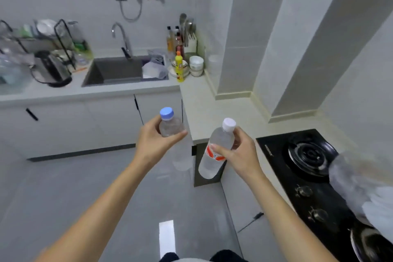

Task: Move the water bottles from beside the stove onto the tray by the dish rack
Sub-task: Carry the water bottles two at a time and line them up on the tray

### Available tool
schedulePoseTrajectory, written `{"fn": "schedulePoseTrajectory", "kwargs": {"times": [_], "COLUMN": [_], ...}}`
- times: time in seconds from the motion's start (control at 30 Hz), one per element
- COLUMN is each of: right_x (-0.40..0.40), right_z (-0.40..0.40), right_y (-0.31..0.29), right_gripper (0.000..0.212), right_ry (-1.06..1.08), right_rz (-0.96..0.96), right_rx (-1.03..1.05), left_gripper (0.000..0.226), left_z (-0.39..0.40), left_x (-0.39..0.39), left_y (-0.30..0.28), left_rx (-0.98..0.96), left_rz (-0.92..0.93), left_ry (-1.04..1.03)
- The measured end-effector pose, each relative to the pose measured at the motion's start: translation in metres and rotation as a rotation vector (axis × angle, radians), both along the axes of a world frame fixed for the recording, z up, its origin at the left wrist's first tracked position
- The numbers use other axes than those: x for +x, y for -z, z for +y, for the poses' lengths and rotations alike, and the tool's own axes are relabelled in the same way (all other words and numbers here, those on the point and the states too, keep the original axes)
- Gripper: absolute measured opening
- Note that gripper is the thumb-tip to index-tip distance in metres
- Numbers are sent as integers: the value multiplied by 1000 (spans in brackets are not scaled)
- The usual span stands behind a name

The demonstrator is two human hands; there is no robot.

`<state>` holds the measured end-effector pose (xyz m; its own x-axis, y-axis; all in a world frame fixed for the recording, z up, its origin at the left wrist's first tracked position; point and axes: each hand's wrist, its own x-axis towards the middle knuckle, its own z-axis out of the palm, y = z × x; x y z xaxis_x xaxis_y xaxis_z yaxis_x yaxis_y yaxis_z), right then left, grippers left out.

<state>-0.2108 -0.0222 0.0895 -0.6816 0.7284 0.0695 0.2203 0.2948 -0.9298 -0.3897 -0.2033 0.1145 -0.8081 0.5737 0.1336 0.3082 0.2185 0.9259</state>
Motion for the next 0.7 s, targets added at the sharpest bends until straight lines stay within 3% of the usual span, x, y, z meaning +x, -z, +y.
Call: {"fn": "schedulePoseTrajectory", "kwargs": {"times": [0.13, 0.33, 0.57, 0.7], "right_x": [-112, -276, -462, -549], "right_z": [-12, -11, -29, -57], "right_y": [-8, -1, 6, 6], "right_gripper": [53, 72, 63, 71], "right_ry": [-159, -369, -663, -838], "right_rz": [34, 50, 28, 18], "right_rx": [-10, 9, 18, 10], "left_gripper": [41, 35, 28, 28], "left_z": [-30, -56, -87, -114], "left_x": [-82, -195, -313, -358], "left_y": [-1, 6, 1, -4], "left_rx": [3, -27, -10, -19], "left_rz": [-1, 2, -20, -24], "left_ry": [-185, -407, -667, -818]}}
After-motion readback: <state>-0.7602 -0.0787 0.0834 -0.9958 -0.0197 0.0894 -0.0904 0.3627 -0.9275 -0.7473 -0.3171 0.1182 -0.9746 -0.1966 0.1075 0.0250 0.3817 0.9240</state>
